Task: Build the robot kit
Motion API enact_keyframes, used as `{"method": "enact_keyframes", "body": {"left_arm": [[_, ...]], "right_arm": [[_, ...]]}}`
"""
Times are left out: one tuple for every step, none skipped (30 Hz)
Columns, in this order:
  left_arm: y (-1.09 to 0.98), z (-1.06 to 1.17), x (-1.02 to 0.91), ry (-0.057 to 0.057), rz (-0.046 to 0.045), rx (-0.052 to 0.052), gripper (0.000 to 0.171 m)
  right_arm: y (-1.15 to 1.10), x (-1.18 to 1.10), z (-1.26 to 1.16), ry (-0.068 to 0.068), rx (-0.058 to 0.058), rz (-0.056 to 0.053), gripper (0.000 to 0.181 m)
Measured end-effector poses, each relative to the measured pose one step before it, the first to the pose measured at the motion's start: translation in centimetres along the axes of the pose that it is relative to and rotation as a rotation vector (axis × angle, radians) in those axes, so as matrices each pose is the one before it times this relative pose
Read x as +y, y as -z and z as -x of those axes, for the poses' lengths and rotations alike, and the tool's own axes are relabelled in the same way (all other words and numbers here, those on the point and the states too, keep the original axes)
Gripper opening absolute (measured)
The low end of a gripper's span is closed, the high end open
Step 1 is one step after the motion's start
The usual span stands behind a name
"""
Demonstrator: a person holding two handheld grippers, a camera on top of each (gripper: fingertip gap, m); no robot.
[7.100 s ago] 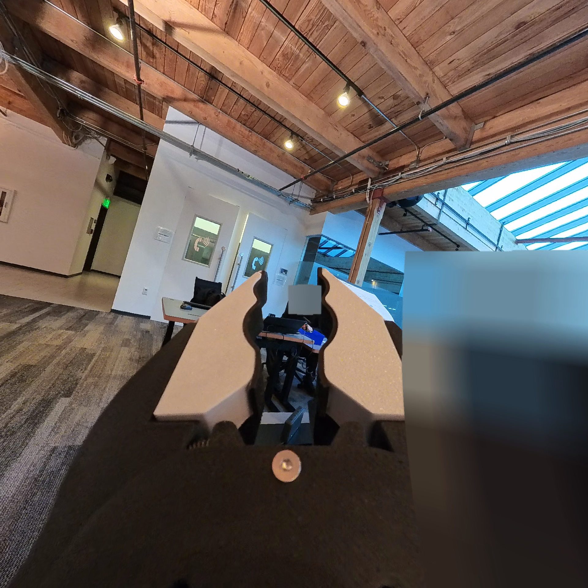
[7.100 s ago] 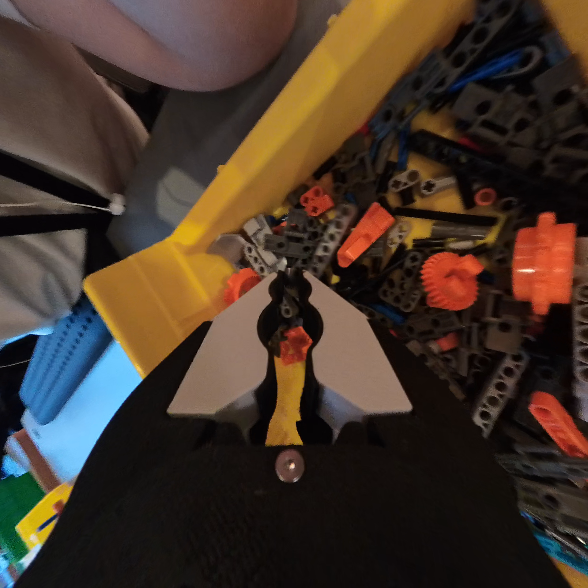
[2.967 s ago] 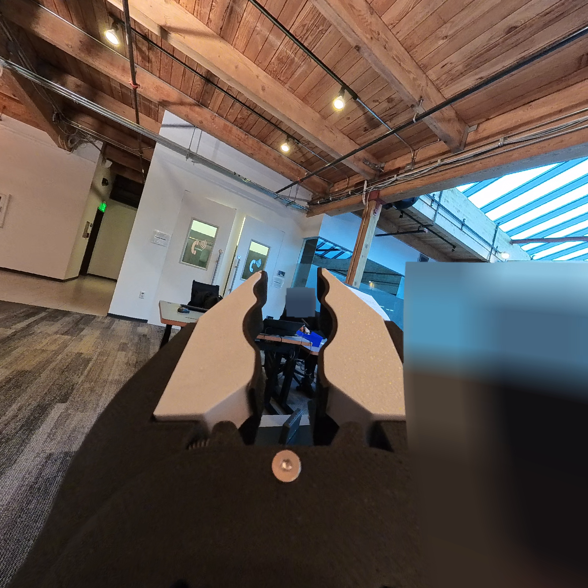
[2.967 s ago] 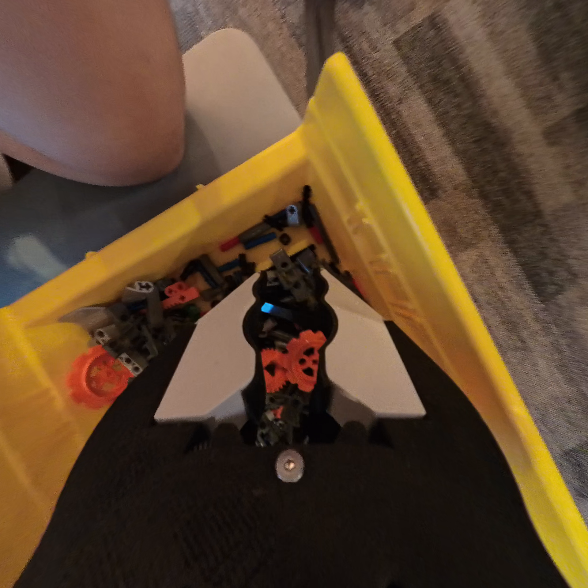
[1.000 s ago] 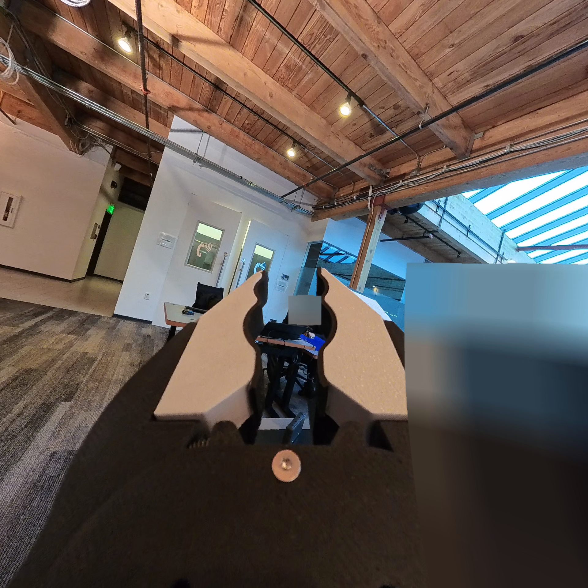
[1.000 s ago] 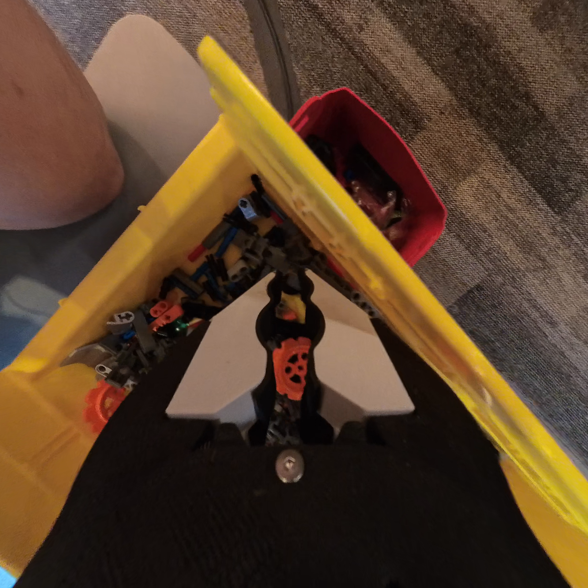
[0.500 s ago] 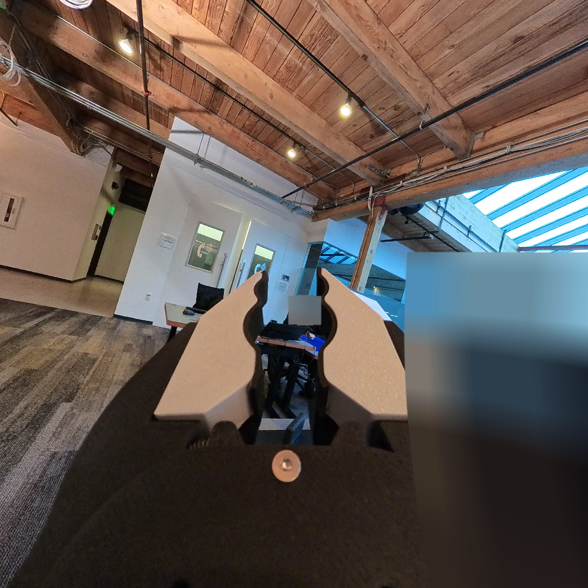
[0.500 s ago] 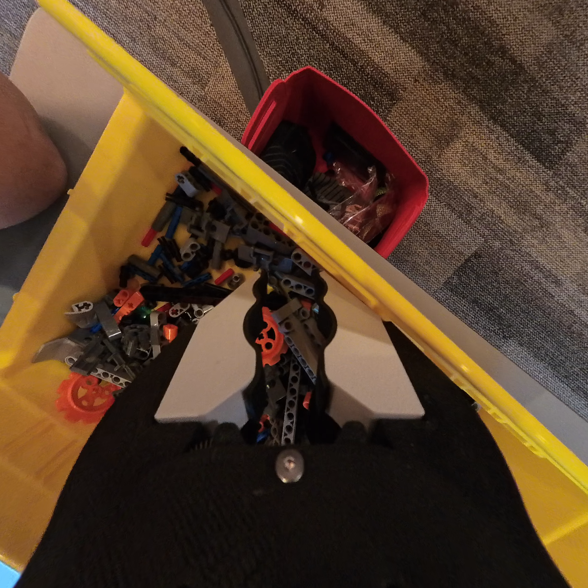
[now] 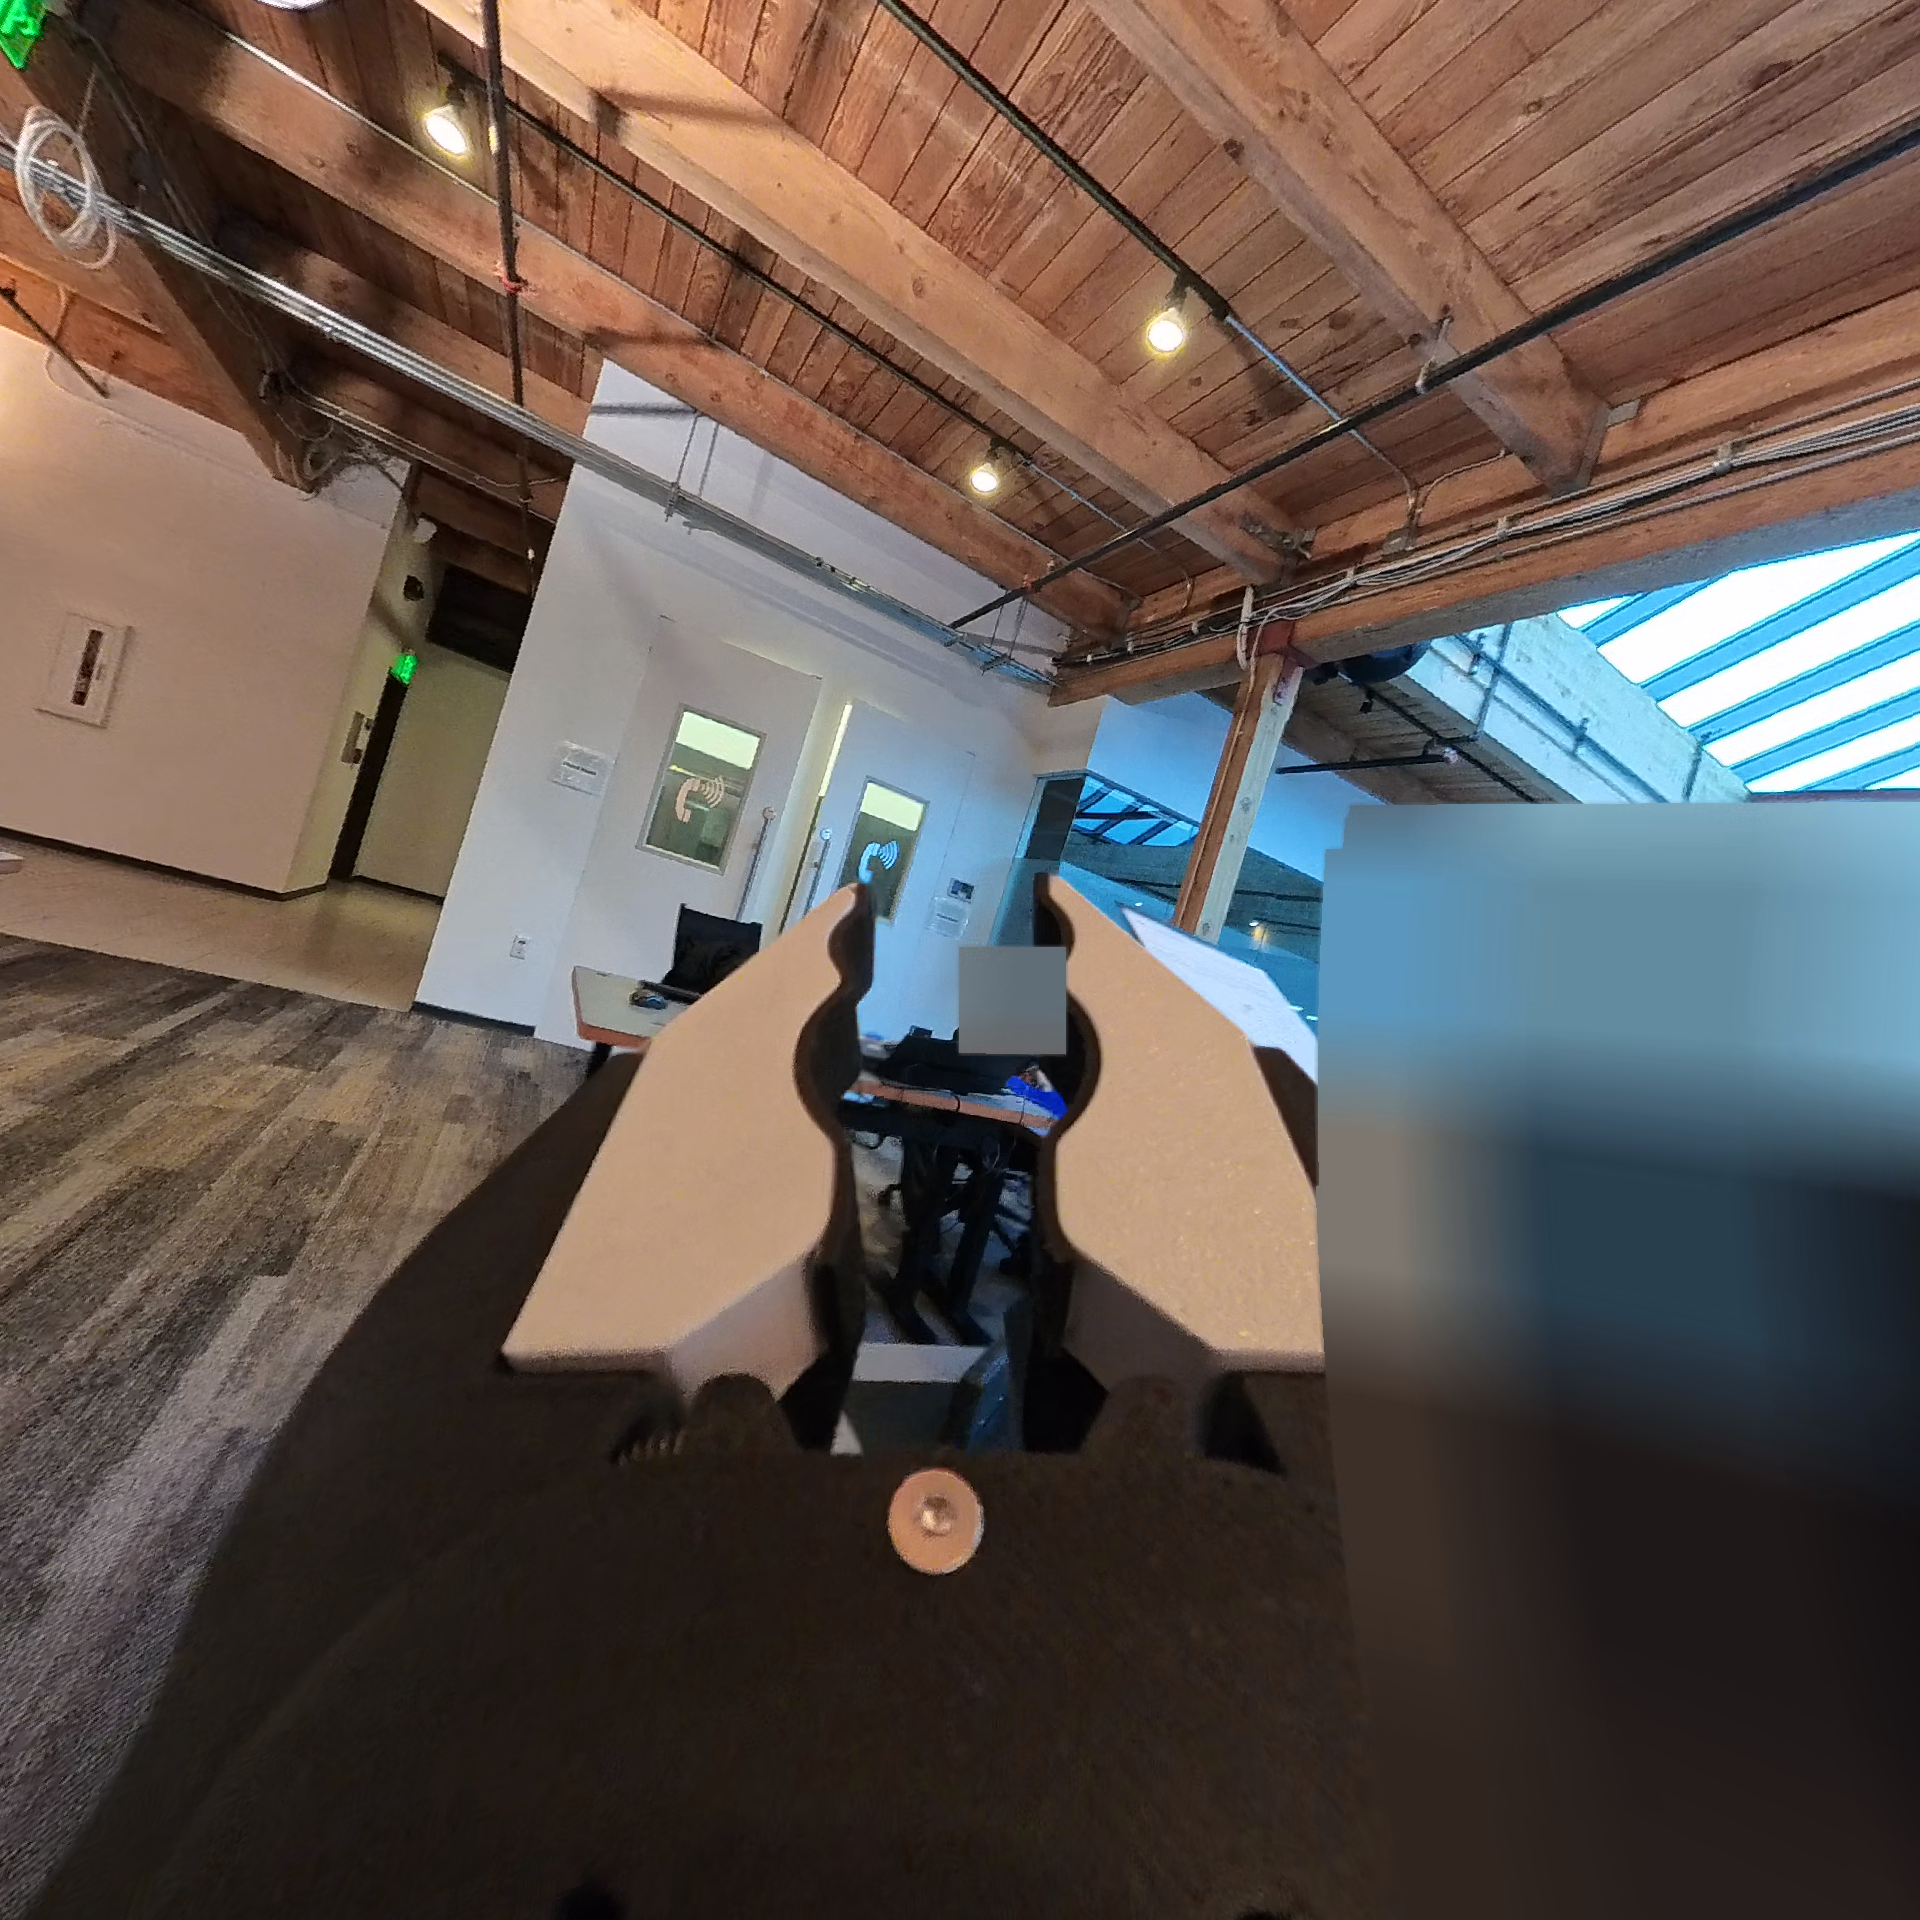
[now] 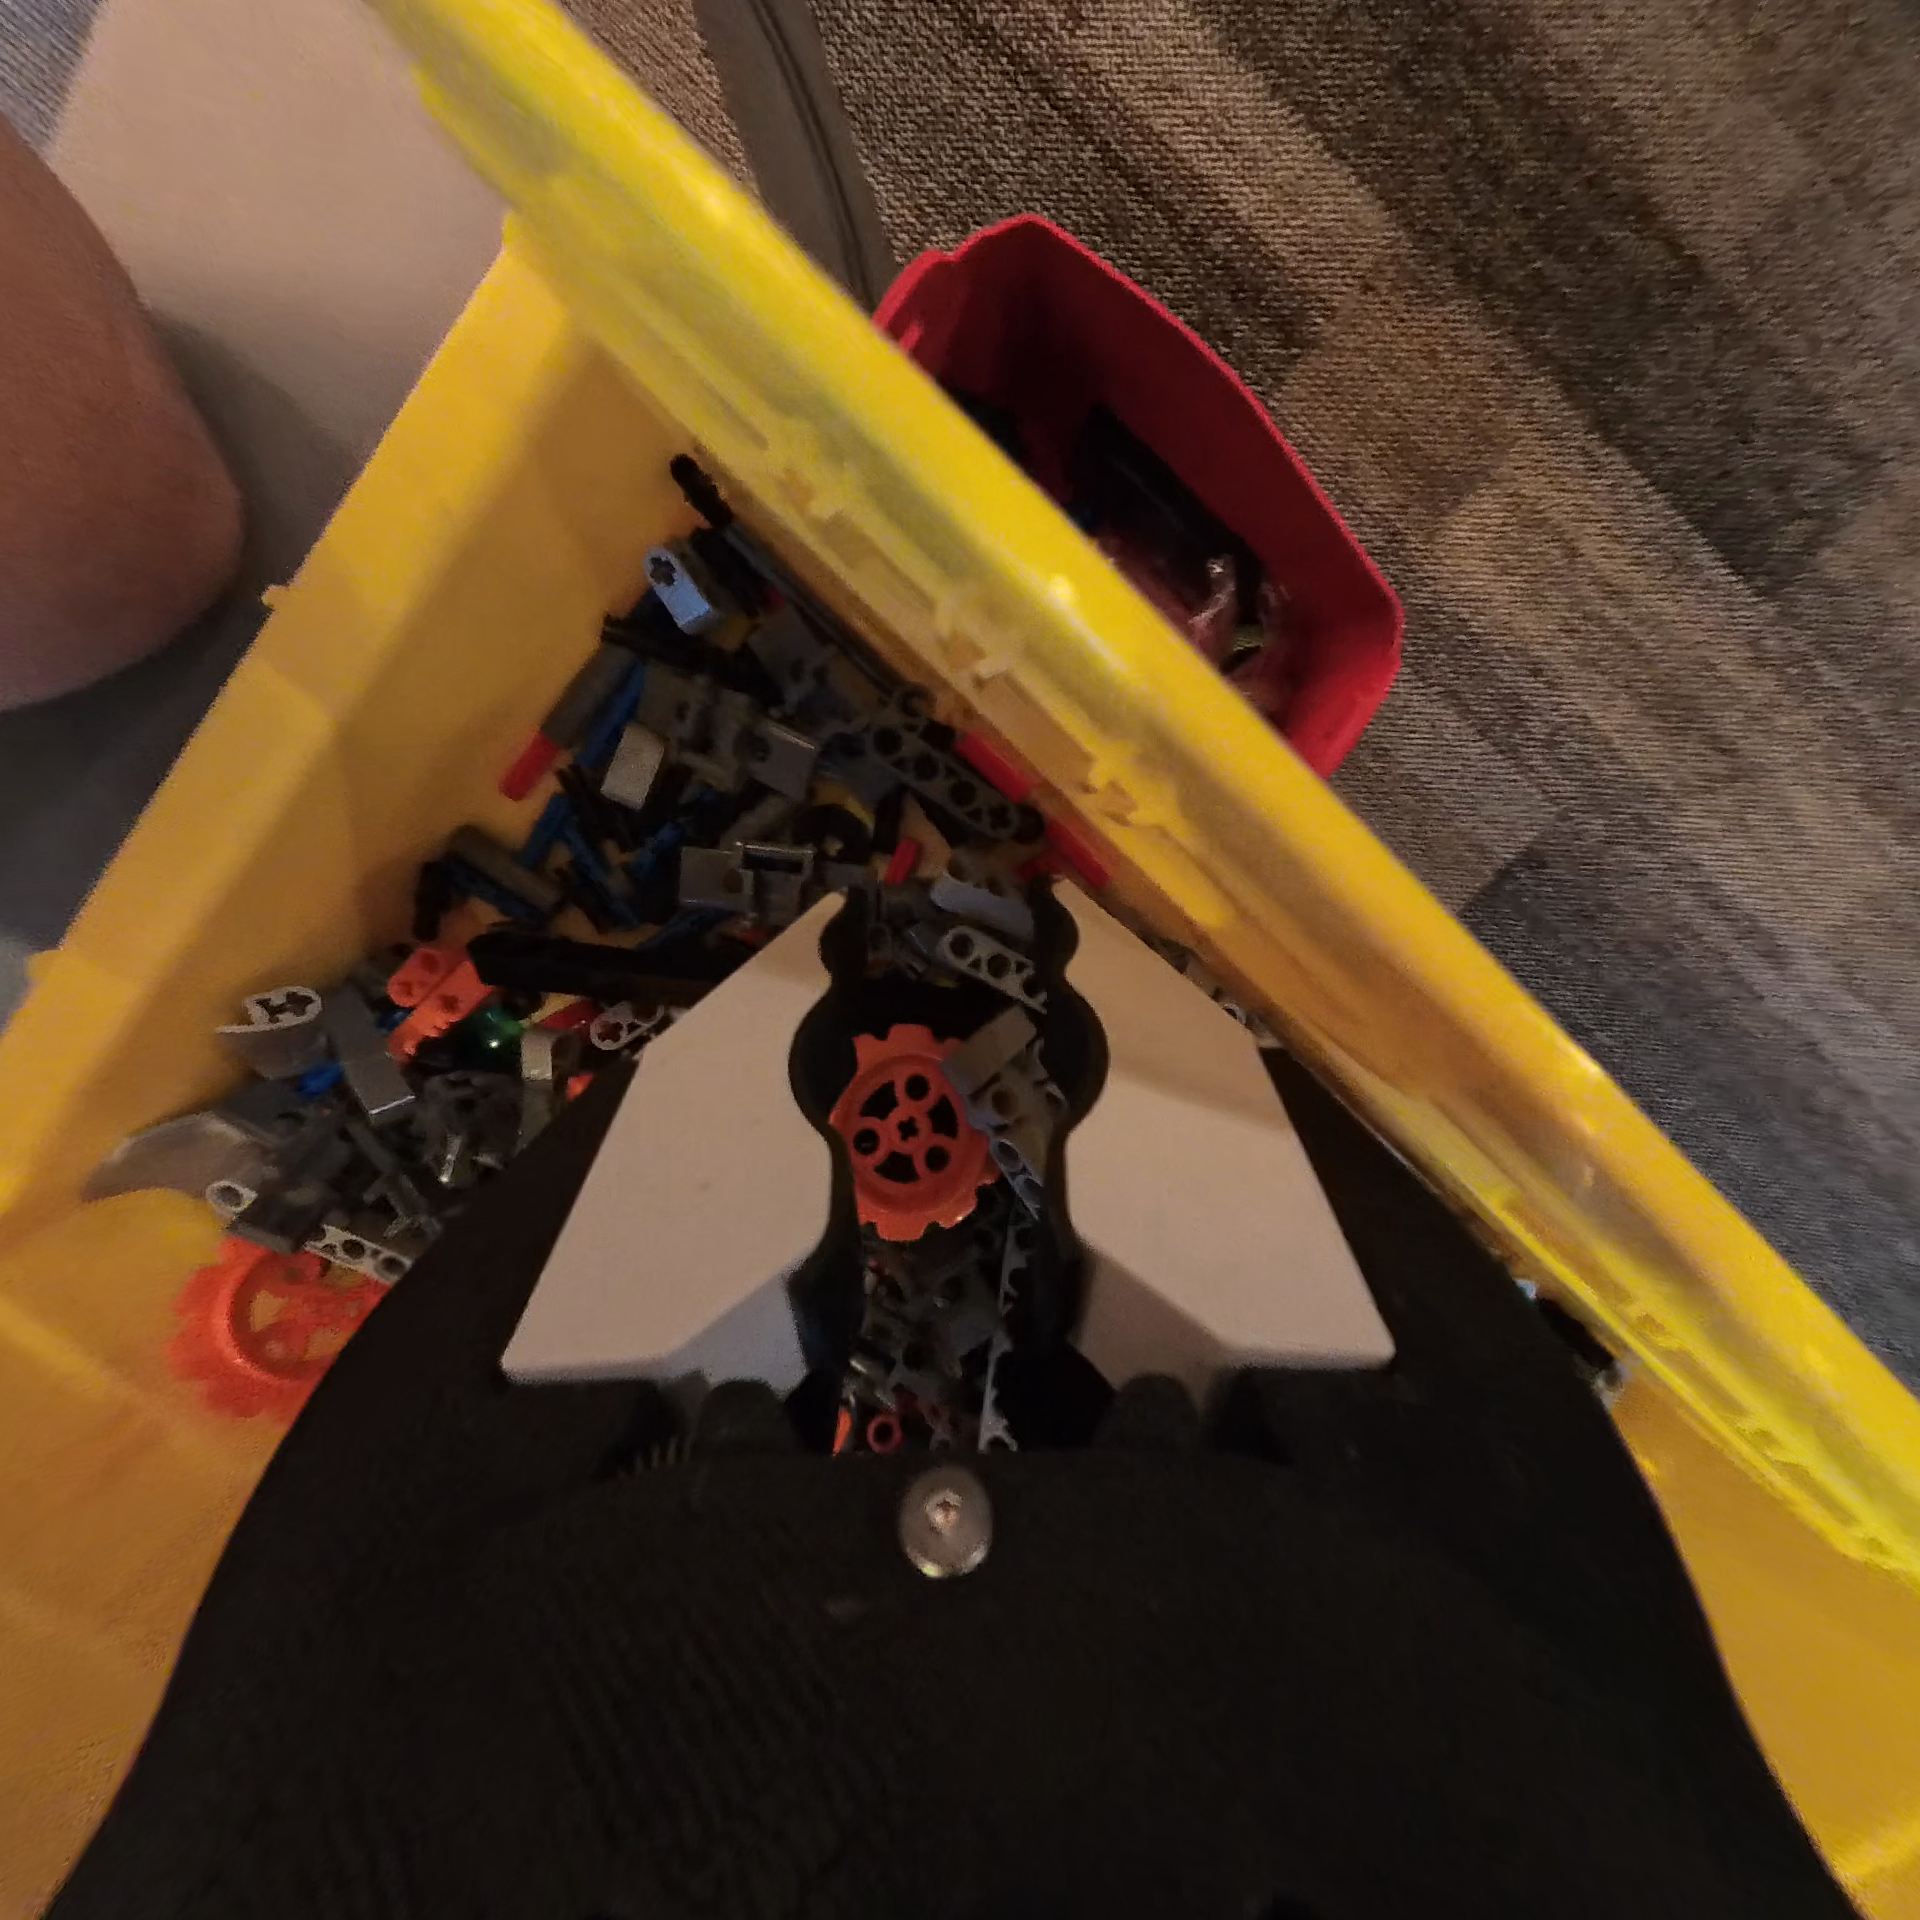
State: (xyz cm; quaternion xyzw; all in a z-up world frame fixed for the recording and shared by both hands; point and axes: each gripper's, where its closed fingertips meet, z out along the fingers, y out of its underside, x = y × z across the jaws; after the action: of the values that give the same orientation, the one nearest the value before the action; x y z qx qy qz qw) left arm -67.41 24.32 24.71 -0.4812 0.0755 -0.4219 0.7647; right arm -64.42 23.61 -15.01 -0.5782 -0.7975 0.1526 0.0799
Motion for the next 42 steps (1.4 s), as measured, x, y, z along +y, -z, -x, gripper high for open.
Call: {"method": "enact_keyframes", "body": {"left_arm": [[0.004, 0.411, 0.159, -0.0096, 0.01168, -0.0232, 0.028], [-0.006, 0.534, 0.227, -0.014, 0.01609, -0.0312, 0.028], [-0.035, 0.577, 0.241, -0.0153, 0.01645, -0.0346, 0.028], [-0.069, 0.608, 0.311, -0.0138, 0.01918, -0.0365, 0.029], [-0.087, 0.57, 0.385, -0.0122, 0.02407, -0.0343, 0.03], [-0.088, 0.534, 0.42, -0.012, 0.02645, -0.0305, 0.031], [-0.084, 0.501, 0.386, -0.0098, 0.02455, -0.029, 0.032], [-0.056, 0.389, 0.293, -0.0075, 0.01881, -0.0223, 0.033], [-0.027, 0.218, 0.171, -0.0057, 0.0116, -0.0135, 0.034], [0.015, 0.098, 0.032, -0.0035, 0.00242, -0.007, 0.034], [0.057, -0.042, -0.103, -0.0004, -0.00556, -0.0004, 0.034], [0.064, -0.084, -0.121, 0.0002, -0.00639, 0.0025, 0.034], [0.059, -0.07, -0.058, -0.0016, -0.00227, 0.0012, 0.034], [0.026, -0.078, -0.019, -0.0031, 0.00052, 0.0018, 0.033], [-0.005, -0.078, 0.01, -0.002, 0.00065, 0.0026, 0.033], [-0.047, -0.068, 0.008, 0.0005, -0.00027, 0.0031, 0.033], [-0.064, -0.085, 0.043, 0.0013, 0.00105, 0.0047, 0.033], [-0.077, -0.09, 0.082, 0.001, 0.00391, 0.0056, 0.033], [-0.072, -0.092, 0.091, 0.0006, 0.00462, 0.006, 0.033], [-0.074, -0.084, 0.069, 0.0009, 0.00316, 0.0049, 0.033], [-0.064, -0.065, 0.058, 0.0004, 0.00185, 0.0033, 0.033], [-0.047, -0.07, 0.041, -0.0002, 0.00174, 0.0035, 0.033], [-0.03, -0.083, 0.038, -0.0003, 0.0017, 0.0038, 0.033], [-0.021, -0.07, 0.013, 0.0, 0.00058, 0.0034, 0.033], [0.004, -0.061, 0.001, 0.0001, 0.00049, 0.0031, 0.033], [0.02, -0.071, -0.016, 0.0003, -0.00028, 0.0036, 0.033], [0.034, -0.074, -0.033, 0.0003, -0.00171, 0.0038, 0.033], [0.043, -0.055, -0.06, 0.001, -0.00204, 0.0035, 0.033], [0.067, -0.034, -0.069, 0.0013, -0.00321, 0.0026, 0.032], [0.062, -0.003, -0.085, 0.0014, -0.00448, 0.002, 0.032], [0.054, 0.005, -0.087, 0.002, -0.00402, 0.0014, 0.032], [0.04, 0.034, -0.056, 0.0019, -0.00336, 0.0009, 0.032], [0.016, 0.012, -0.044, 0.0025, -0.00259, 0.0016, 0.032], [-0.004, -0.021, -0.009, 0.0025, -0.00119, 0.0031, 0.032], [-0.037, -0.053, 0.01, 0.0018, 0.00004, 0.0039, 0.032], [-0.05, -0.066, 0.056, 0.0009, 0.00202, 0.0035, 0.032], [-0.063, -0.078, 0.067, -0.0004, 0.00315, 0.003, 0.032], [-0.055, -0.068, 0.065, -0.0014, 0.00312, 0.0024, 0.032], [-0.05, -0.034, 0.05, -0.0009, 0.00207, 0.001, 0.032], [-0.037, -0.04, 0.027, -0.0005, 0.00087, 0.001, 0.032], [-0.019, -0.016, 0.025, 0.0001, 0.00099, 0.0008, 0.032], [0.0, -0.022, -0.003, 0.0001, 0.00046, 0.0013, 0.032]], "right_arm": [[-0.07, 0.071, 0.238, 0.0107, 0.0112, 0.0009, 0.032], [-0.109, 0.049, 0.415, 0.0043, 0.0061, -0.0005, 0.032], [-0.154, 0.108, 0.438, 0.0044, 0.0125, 0.0026, 0.031], [-0.115, 0.16, 0.265, 0.0071, 0.0304, 0.0108, 0.031], [-0.021, 0.093, 0.036, 0.0194, 0.0503, 0.0103, 0.031], [0.078, 0.091, -0.185, 0.0269, 0.0695, 0.0139, 0.031], [0.12, 0.085, -0.148, 0.0281, 0.0643, 0.0168, 0.031], [0.119, 0.053, -0.055, 0.022, 0.0534, 0.0147, 0.031], [0.109, 0.0, 0.088, 0.008, 0.0359, 0.0095, 0.031], [0.056, -0.034, 0.307, -0.0026, 0.0109, 0.005, 0.031], [0.002, 0.009, 0.252, -0.0084, 0.0042, 0.0068, 0.031], [-0.008, 0.031, 0.153, -0.0045, 0.004, 0.0061, 0.031], [0.02, -0.012, -0.012, -0.0002, 0.0083, 0.0025, 0.031], [-0.011, 0.011, 0.047, 0.0013, -0.0018, 0.0024, 0.03], [-0.004, 0.012, 0.041, -0.004, -0.0057, 0.0013, 0.03], [-0.018, 0.055, -0.063, -0.0076, -0.0024, 0.0025, 0.03], [-0.009, 0.003, -0.006, -0.0051, -0.0052, -0.001, 0.03], [-0.003, 0.029, -0.016, -0.0041, -0.0039, 0.0004, 0.03], [-0.01, 0.039, -0.044, -0.0022, -0.0011, 0.0013, 0.03], [-0.009, 0.015, -0.035, 0.0003, 0.0, -0.0006, 0.03], [-0.009, 0.026, -0.058, 0.0005, 0.0022, 0.0009, 0.03], [-0.01, 0.003, -0.025, -0.0005, 0.0012, 0.0011, 0.03], [0.001, 0.005, -0.008, -0.0004, -0.0003, 0.0014, 0.03], [-0.003, 0.001, 0.007, 0.0014, -0.0007, 0.0015, 0.03], [0.006, 0.005, 0.004, 0.0018, -0.0018, 0.0023, 0.03], [0.072, -0.02, 0.061, 0.0027, -0.0096, -0.0008, 0.03], [0.258, -0.146, 0.012, -0.0047, -0.0182, -0.0117, 0.03], [0.516, -0.267, -0.34, -0.0235, -0.0154, -0.0234, 0.03], [0.702, -0.467, -0.551, -0.0291, -0.0187, -0.0399, 0.031], [0.78, -0.466, -1.013, -0.0342, -0.0033, -0.0449, 0.032], [0.679, -0.301, -1.28, -0.0329, 0.0061, -0.037, 0.036], [0.422, -0.009, -1.089, -0.0247, -0.0058, -0.0198, 0.041], [0.133, 0.278, -0.806, -0.0259, -0.0155, -0.0037, 0.046], [-0.125, 0.391, -0.543, -0.0299, -0.0207, 0.0008, 0.051], [-0.343, 0.459, -0.082, -0.0294, -0.0378, 0.0051, 0.054], [-0.508, 0.624, 0.07, -0.0285, -0.0384, 0.0204, 0.055], [-0.577, 0.648, -0.287, -0.0271, -0.0083, 0.0261, 0.058], [-0.552, 0.433, -0.333, -0.0138, 0.0033, 0.012, 0.059], [-0.432, 0.155, -0.187, -0.0019, 0.0017, -0.0039, 0.061], [-0.273, 0.06, -0.022, -0.0063, -0.005, -0.0015, 0.063], [-0.056, -0.026, 0.088, -0.005, -0.0082, -0.0014, 0.059], [-0.031, -0.05, 0.154, -0.0038, -0.0051, -0.0002, 0.057]]}}
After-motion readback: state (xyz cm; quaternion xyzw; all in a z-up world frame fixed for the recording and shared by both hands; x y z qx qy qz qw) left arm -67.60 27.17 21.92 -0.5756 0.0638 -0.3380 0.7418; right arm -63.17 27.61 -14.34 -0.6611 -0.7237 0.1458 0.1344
